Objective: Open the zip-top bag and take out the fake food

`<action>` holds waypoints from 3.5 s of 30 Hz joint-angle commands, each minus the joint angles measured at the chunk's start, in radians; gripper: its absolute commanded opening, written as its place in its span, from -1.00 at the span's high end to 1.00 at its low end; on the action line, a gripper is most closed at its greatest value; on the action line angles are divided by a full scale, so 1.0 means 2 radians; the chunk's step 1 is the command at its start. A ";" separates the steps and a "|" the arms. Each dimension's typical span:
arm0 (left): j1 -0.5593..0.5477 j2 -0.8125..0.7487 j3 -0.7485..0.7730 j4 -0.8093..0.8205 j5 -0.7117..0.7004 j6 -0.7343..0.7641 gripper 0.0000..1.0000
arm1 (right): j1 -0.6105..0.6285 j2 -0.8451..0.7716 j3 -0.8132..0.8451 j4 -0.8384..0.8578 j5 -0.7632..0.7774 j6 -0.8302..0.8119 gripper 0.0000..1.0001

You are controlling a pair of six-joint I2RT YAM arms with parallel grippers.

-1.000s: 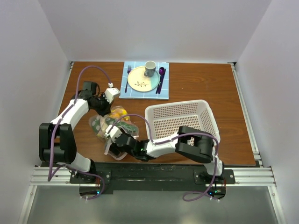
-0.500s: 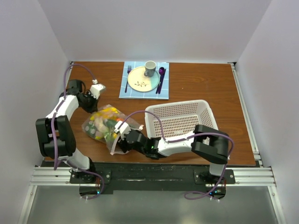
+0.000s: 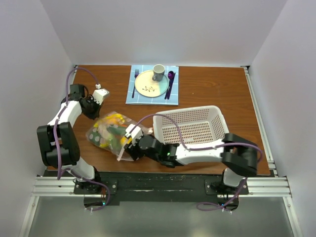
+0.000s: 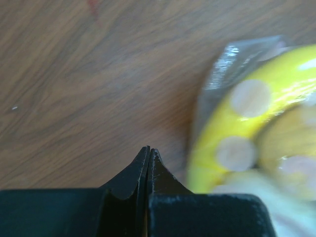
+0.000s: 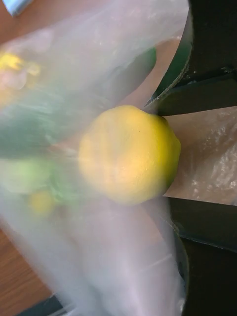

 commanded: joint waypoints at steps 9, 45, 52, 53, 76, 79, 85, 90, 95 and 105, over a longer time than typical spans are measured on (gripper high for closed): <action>0.014 -0.003 0.005 0.051 -0.029 0.010 1.00 | -0.001 -0.144 -0.061 -0.057 0.030 0.014 0.92; 0.054 0.002 0.012 -0.103 0.117 0.025 -0.96 | -0.009 -0.298 -0.099 -0.272 0.332 0.105 -0.97; 0.037 0.010 -0.008 -0.093 0.139 0.016 -0.39 | -0.005 -0.239 -0.088 -0.153 0.217 0.009 -0.97; 0.035 0.011 -0.008 -0.090 0.142 0.012 -0.29 | -0.006 -0.213 -0.082 -0.146 0.207 0.002 -0.91; 0.009 0.004 -0.005 -0.028 0.037 0.014 1.00 | 0.036 -0.094 -0.011 -0.083 0.167 -0.011 -0.66; 0.009 0.004 0.002 -0.028 0.029 0.017 1.00 | 0.054 -0.096 -0.007 -0.117 0.215 0.002 -0.63; 0.014 -0.003 0.006 -0.011 -0.013 0.044 1.00 | 0.056 -0.151 -0.078 -0.153 0.257 0.059 -0.59; 0.027 0.007 0.025 -0.013 -0.029 0.062 1.00 | 0.056 -0.170 -0.116 -0.163 0.265 0.088 -0.59; 0.028 0.006 0.035 -0.025 -0.029 0.074 1.00 | 0.040 -0.172 -0.136 -0.182 0.284 0.102 -0.58; 0.028 0.003 0.058 -0.051 -0.003 0.077 1.00 | -0.027 -0.272 -0.172 -0.179 0.272 0.062 -0.50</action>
